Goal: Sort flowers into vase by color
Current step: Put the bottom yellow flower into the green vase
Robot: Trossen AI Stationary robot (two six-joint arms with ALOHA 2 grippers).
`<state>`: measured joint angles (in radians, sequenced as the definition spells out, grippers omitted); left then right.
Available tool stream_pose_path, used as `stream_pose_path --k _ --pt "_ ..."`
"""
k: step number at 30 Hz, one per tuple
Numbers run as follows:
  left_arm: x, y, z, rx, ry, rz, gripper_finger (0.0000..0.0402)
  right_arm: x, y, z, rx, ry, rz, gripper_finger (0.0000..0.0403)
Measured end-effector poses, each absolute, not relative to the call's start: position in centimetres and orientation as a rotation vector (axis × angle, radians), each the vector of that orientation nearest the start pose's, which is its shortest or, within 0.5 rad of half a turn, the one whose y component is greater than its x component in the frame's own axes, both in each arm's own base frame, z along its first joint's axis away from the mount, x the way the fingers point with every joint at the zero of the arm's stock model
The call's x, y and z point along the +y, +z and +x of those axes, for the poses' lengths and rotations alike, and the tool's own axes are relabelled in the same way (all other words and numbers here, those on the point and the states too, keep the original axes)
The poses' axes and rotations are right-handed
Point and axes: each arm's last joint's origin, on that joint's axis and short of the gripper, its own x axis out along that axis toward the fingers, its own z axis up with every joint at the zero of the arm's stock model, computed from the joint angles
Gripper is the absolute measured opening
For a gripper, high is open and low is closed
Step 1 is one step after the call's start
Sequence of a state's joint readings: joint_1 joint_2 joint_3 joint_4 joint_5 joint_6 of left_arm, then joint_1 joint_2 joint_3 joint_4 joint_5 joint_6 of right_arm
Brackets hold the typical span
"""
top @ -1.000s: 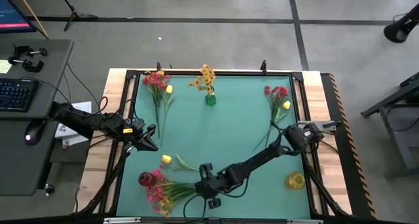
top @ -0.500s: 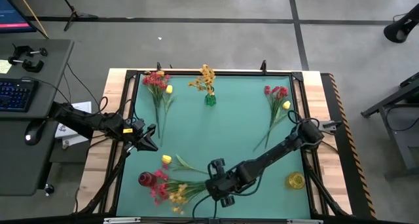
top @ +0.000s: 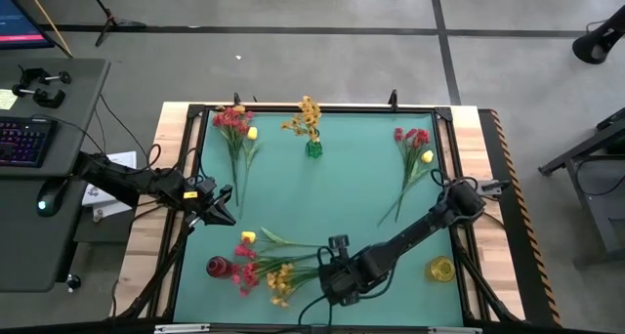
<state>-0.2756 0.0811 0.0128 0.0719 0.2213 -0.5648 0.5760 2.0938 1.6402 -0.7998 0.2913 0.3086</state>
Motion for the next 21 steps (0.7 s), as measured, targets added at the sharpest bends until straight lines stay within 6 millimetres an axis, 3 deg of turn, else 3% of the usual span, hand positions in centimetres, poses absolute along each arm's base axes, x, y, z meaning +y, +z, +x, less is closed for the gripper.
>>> stream_pose_path --k 5,9,12,17,21 --pt "-3.4 16.8 9.6 0.137 -0.484 -0.553 0.0012 22.4 22.7 35.3 1.041 0.040 -0.244 0.0000" --pt "-3.4 16.8 9.6 0.137 -0.485 -0.553 0.0012 22.2 26.9 33.3 0.901 -0.039 -0.288 0.0000" --pt "-3.4 16.8 9.6 0.137 -0.485 -0.553 0.0012 22.0 28.8 31.9 0.830 -0.121 -0.339 0.0000" --pt "-3.4 16.8 9.6 0.137 -0.485 -0.553 0.0012 21.3 29.3 30.9 0.823 -0.235 -0.402 0.0000" --pt "-3.4 16.8 9.6 0.138 -0.484 -0.553 0.0012 20.2 26.4 30.4 0.877 -0.297 -0.384 0.0000"
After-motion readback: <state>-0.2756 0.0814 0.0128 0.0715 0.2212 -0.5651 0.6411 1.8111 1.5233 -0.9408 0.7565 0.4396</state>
